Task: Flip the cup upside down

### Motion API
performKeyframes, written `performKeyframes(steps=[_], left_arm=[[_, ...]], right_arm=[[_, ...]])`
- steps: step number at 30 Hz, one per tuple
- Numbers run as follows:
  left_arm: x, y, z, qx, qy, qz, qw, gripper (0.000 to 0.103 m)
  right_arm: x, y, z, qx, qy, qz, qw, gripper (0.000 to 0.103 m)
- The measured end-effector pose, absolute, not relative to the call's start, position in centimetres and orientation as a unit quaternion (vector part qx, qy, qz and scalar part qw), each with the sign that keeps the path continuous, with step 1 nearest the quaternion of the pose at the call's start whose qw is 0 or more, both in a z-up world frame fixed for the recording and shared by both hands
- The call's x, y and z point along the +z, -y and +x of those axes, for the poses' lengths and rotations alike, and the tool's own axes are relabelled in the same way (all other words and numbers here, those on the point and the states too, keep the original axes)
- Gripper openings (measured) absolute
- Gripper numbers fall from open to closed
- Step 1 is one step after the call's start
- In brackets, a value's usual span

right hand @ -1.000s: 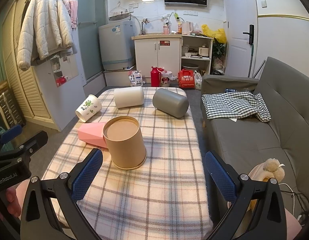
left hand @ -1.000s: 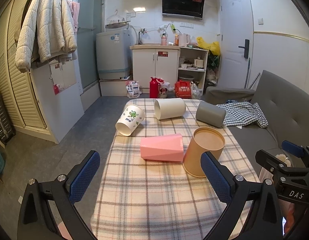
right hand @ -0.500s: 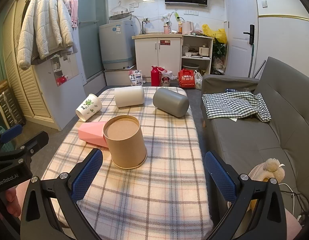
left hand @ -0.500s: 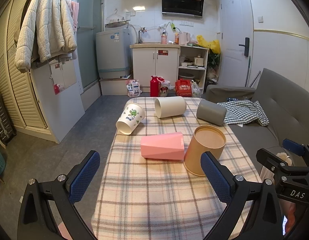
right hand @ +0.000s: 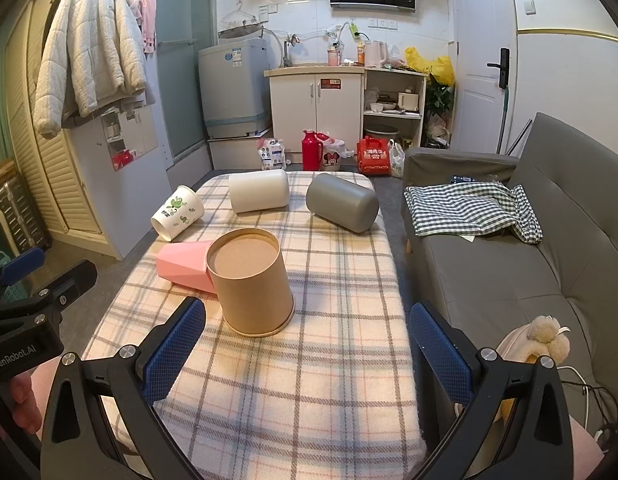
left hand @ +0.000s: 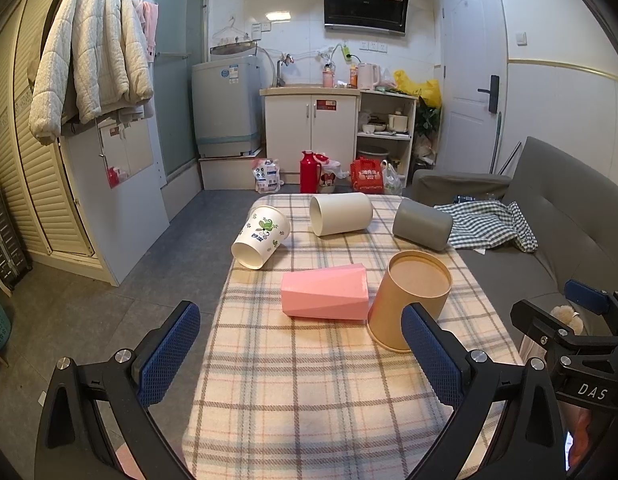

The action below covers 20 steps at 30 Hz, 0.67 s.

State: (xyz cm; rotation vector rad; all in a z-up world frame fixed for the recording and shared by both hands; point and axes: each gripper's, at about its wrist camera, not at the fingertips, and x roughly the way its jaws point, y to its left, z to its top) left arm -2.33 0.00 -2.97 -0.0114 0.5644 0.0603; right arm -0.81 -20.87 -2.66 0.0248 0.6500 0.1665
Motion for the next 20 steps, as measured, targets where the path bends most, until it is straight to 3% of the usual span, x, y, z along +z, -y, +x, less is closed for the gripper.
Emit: performKeyframes(steps=[20], left_arm=[[-4.0,-0.3,-2.6,0.028,-0.289,-0.006,0.957,0.103]], right_arm=[[-2.9,20.8,-0.7,0.083,-0.324,0.007,0.943,0.103]])
